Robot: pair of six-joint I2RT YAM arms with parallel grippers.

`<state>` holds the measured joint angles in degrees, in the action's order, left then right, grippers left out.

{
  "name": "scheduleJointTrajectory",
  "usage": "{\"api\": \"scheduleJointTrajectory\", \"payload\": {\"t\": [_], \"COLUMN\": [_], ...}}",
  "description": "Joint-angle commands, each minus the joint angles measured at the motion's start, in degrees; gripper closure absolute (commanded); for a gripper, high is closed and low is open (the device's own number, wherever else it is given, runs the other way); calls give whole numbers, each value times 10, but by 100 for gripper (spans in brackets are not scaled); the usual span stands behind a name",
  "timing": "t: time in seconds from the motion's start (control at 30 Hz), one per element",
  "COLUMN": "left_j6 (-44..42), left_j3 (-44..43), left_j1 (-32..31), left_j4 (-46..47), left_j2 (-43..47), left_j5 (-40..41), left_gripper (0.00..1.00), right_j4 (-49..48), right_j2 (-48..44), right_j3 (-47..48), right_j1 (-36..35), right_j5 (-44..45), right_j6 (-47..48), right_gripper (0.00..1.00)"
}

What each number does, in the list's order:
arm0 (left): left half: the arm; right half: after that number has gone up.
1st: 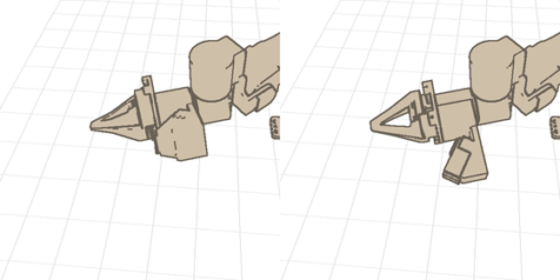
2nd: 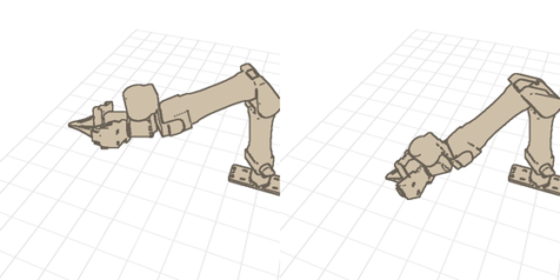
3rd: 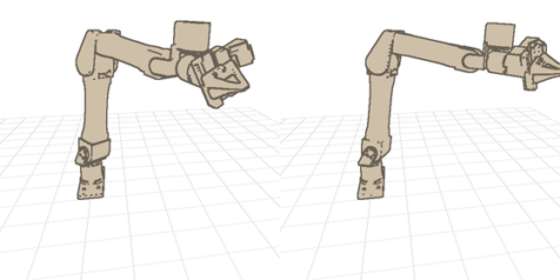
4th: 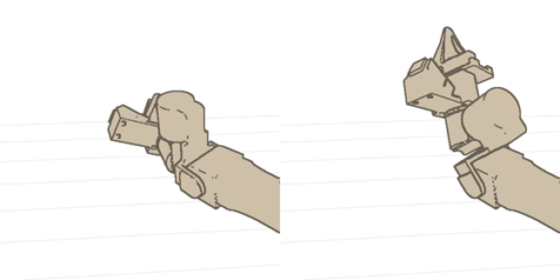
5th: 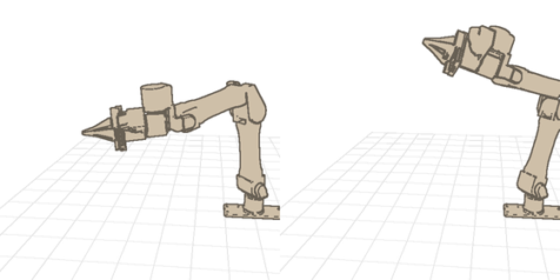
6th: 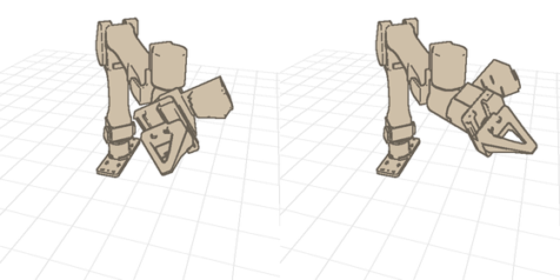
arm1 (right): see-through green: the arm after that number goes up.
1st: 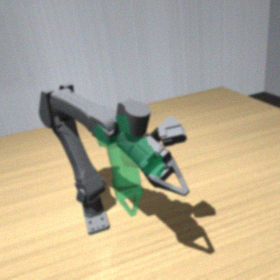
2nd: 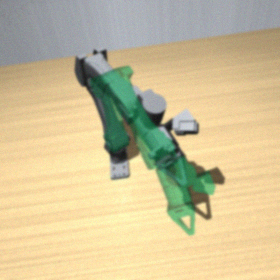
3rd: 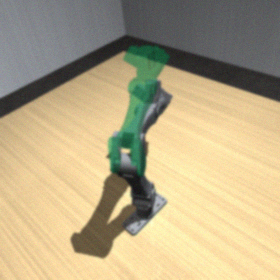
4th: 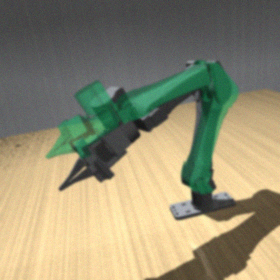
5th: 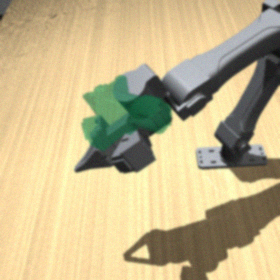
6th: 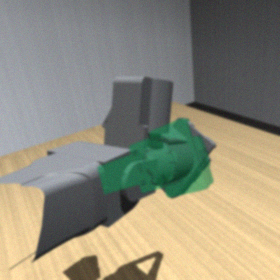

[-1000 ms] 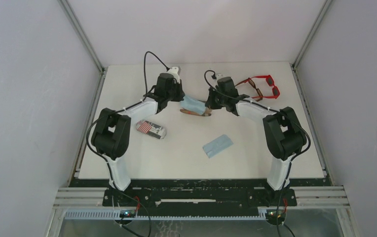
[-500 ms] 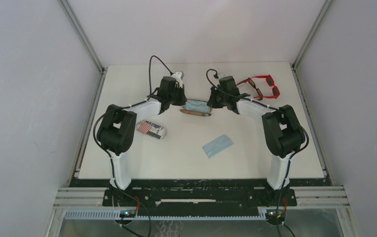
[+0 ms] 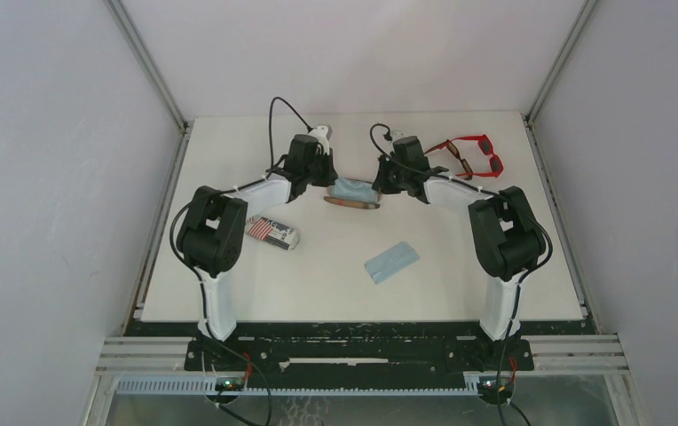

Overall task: Organize the sunglasses
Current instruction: Place the glasses cleaning cloth in the sunglasses case.

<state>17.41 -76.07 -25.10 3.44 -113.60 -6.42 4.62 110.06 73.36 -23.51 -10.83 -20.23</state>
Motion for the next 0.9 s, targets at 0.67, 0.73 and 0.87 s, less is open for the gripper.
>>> {"api": "scheduleJointTrajectory", "payload": {"t": [0.67, 0.73, 0.87], "left_j6": [15, 15, 17], "left_j3": [-24, -22, -16], "left_j1": [9, 8, 9], "left_j4": [13, 13, 13], "left_j2": [-7, -7, -2], "left_j5": [4, 4, 8], "left_gripper": [82, 79, 73], "right_j4": [3, 4, 9], "right_j2": [-9, -12, -21], "right_j3": [22, 22, 22], "right_j1": [9, 9, 9], "right_j5": [19, 22, 28], "right_j6": [25, 28, 31], "right_gripper": [82, 80, 76]}}
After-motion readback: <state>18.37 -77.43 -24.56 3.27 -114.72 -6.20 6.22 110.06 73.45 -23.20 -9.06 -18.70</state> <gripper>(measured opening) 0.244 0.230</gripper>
